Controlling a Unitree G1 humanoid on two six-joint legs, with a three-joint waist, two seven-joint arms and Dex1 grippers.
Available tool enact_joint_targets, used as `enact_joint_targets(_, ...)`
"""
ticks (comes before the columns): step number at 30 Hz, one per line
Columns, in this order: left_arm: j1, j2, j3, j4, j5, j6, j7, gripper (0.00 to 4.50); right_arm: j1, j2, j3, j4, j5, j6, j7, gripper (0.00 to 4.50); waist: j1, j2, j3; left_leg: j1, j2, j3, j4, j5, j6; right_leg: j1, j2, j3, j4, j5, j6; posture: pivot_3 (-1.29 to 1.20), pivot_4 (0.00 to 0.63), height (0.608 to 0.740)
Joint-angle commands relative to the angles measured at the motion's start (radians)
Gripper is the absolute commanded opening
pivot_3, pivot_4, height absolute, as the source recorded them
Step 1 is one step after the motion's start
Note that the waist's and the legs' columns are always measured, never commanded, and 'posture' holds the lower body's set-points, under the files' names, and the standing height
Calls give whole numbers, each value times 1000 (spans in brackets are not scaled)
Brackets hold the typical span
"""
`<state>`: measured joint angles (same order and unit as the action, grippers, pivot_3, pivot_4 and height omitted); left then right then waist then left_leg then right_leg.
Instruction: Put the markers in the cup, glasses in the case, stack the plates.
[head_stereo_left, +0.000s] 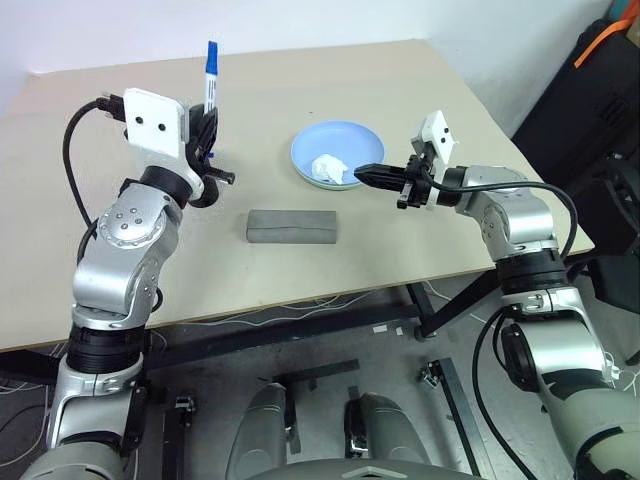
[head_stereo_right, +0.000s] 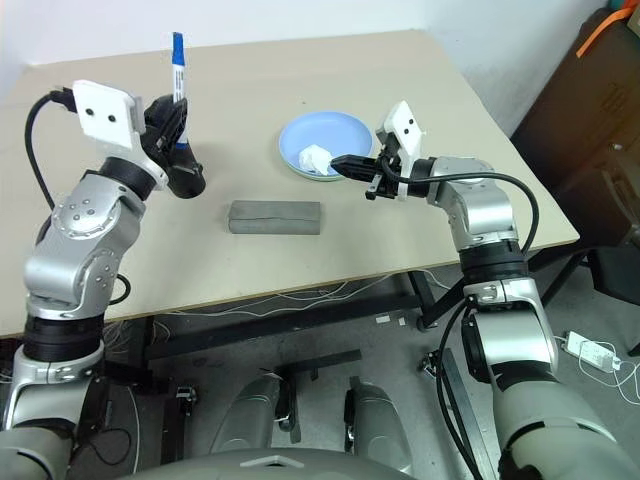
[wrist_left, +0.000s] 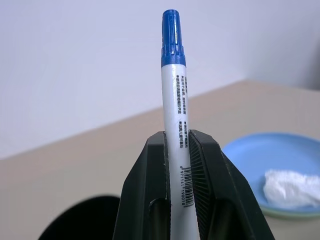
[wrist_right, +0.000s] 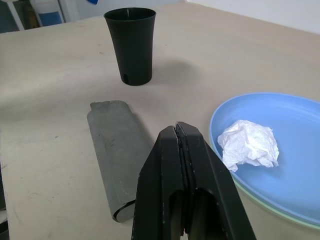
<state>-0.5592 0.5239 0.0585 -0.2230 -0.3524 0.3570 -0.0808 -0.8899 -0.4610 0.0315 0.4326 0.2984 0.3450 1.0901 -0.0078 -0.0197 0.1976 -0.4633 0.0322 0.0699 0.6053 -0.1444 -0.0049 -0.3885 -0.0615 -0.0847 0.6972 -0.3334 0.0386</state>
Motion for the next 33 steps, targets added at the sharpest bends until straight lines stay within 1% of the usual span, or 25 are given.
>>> enact_joint_targets(1, -40, -17, 51, 85, 55, -143, -39, 255, -13, -20, -22, -47, 10, -1, -4, 0, 0, 0, 0, 0, 0, 0, 0, 0, 0, 0, 0, 0, 0, 0, 0, 0, 150, 717)
enact_joint_targets(4, -68, -26, 73, 204, 86, -247, -71, 255, -9, -28, -21, -49, 4, -3, -8, 0, -1, 0, 0, 0, 0, 1, 0, 0, 1, 0, 0, 1, 0, 0, 1, 0, 150, 717)
enact_joint_targets(9, -152, -11, 107, 421, 142, -396, -97, 255, -8, -35, -19, -53, 8, 1, -11, 0, -1, 0, 0, 0, 0, 3, 1, -1, 2, -1, 0, 1, 0, 1, 1, 0, 150, 717)
enact_joint_targets(13, -191, 15, 121, 539, 186, -450, -106, 255, -11, -36, -19, -54, 7, 1, -15, 0, -2, 0, 0, 0, 0, 4, 1, -1, 3, -1, 0, 3, 0, 1, 2, 0, 150, 717)
enact_joint_targets(25, -151, -17, 170, 519, 149, -390, -127, 255, -28, -36, -17, -34, 0, -22, -19, 0, -3, 0, 0, 0, 0, 5, 2, -2, 4, -1, 0, 4, 0, 2, 3, 0, 150, 717)
enact_joint_targets(27, -148, -20, 174, 508, 151, -367, -126, 982, -28, -38, -12, -29, -5, -31, -14, 0, -3, 0, 0, 0, 0, 5, 2, -2, 4, -1, 0, 4, 0, 2, 3, 0, 150, 717)
enact_joint_targets(32, -138, -22, 184, 492, 156, -348, -119, 2570, -30, -36, -12, -25, -7, -34, -10, 0, -3, 0, 0, 0, 0, 5, 2, -2, 4, -1, 0, 4, 0, 2, 3, 0, 150, 717)
enact_joint_targets(33, -136, -22, 185, 489, 157, -345, -120, 2977, -30, -35, -12, -25, -8, -34, -10, 0, -3, 0, 0, 0, 0, 5, 2, -2, 4, -1, 0, 4, 0, 2, 3, 0, 150, 717)
